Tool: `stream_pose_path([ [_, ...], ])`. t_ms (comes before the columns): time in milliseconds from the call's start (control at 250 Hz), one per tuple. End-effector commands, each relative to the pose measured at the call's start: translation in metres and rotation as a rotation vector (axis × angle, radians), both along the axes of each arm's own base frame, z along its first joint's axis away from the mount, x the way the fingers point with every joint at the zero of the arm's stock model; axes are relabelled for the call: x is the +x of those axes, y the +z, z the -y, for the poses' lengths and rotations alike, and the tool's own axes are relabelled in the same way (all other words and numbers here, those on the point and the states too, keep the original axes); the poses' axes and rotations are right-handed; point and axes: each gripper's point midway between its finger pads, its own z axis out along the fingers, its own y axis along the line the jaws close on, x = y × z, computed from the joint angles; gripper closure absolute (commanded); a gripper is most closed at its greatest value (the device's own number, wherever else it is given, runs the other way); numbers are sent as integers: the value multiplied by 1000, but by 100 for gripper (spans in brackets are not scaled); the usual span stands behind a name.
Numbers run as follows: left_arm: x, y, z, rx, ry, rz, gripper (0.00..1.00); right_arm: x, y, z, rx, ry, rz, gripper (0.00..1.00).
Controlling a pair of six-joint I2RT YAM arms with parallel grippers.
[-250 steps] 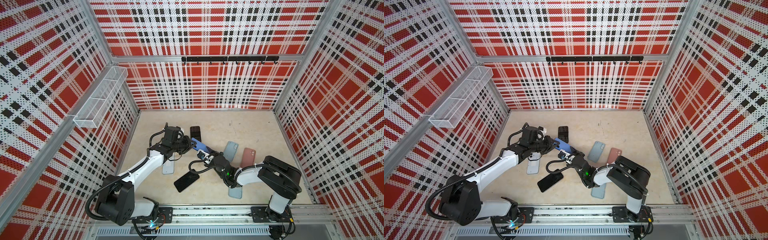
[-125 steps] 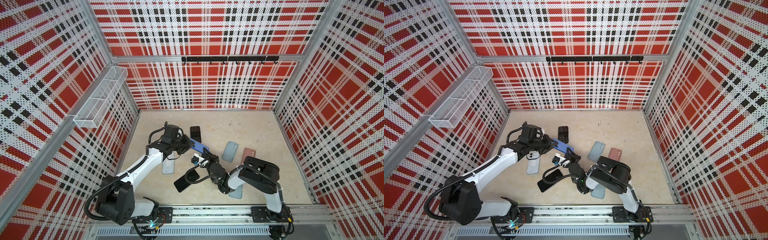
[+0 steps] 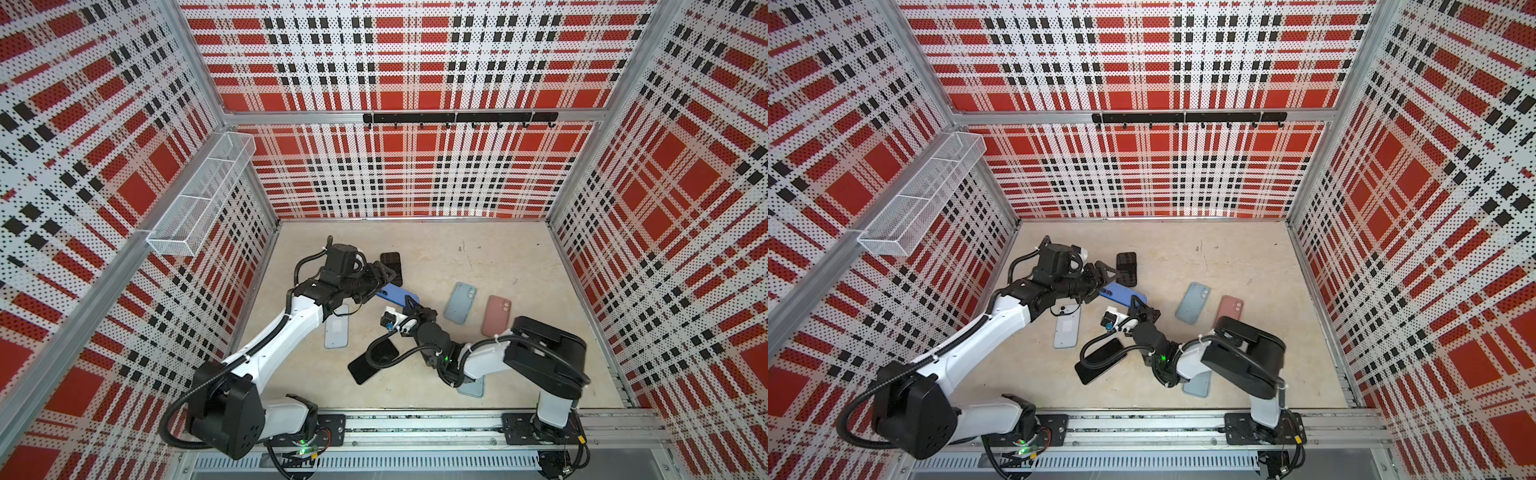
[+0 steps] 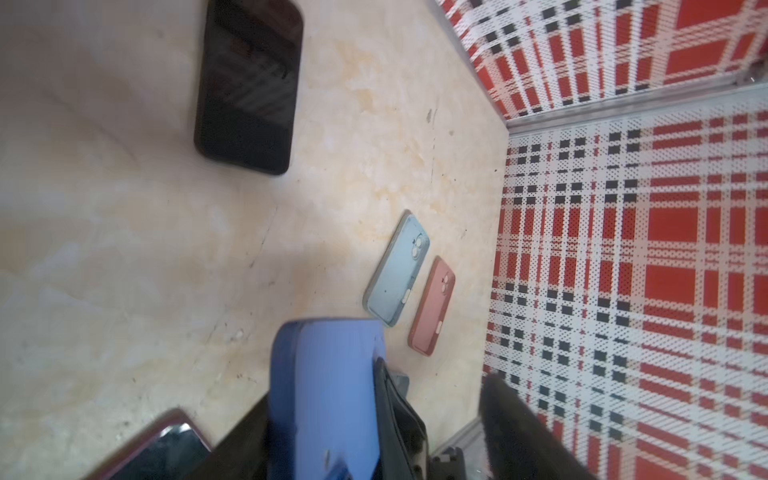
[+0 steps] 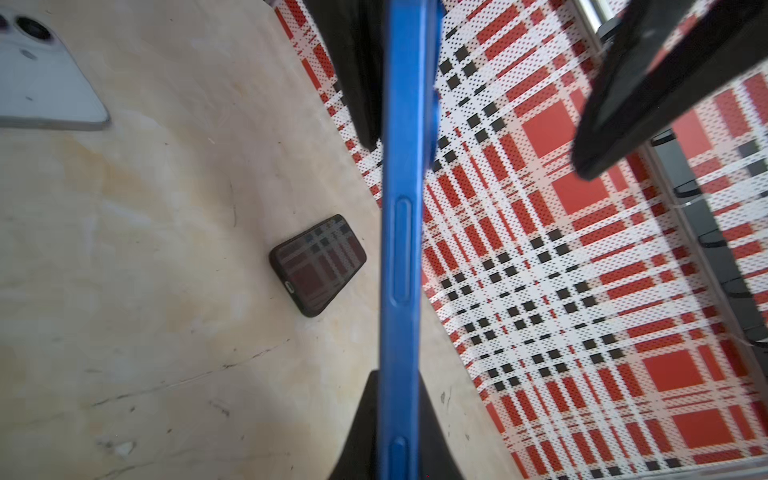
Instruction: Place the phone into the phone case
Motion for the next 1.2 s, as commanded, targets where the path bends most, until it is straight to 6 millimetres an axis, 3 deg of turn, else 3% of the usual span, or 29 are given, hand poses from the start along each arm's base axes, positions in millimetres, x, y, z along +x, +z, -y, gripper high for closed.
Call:
stream_pose_path([
  [0, 10, 86, -10, 44, 10, 341, 18, -24, -26, 5, -27, 82, -265, 100],
  [128, 7, 118, -22, 93, 34, 478, 0, -39, -26, 14, 17, 105, -449, 100],
  [380, 4, 149, -44, 183, 86, 620, 1, -67, -26, 25, 67, 121, -678, 100],
  [548, -2, 148, -45, 198, 77, 641, 1, -59, -11, 53, 291, -33, -860, 100],
  [748, 0, 111, -17, 186, -22, 555, 0, -35, 1, 88, 591, -224, -1091, 100],
  [868, 4, 80, 6, 214, -92, 487, 0, -20, -3, 113, 844, -350, -1233, 100],
  [1048, 6, 16, 52, 272, -228, 337, 6, -7, -5, 156, 1150, -466, -1271, 100],
  [1196, -1, -38, 101, 406, -366, 221, 7, -7, -1, 185, 1233, -529, -1227, 100],
])
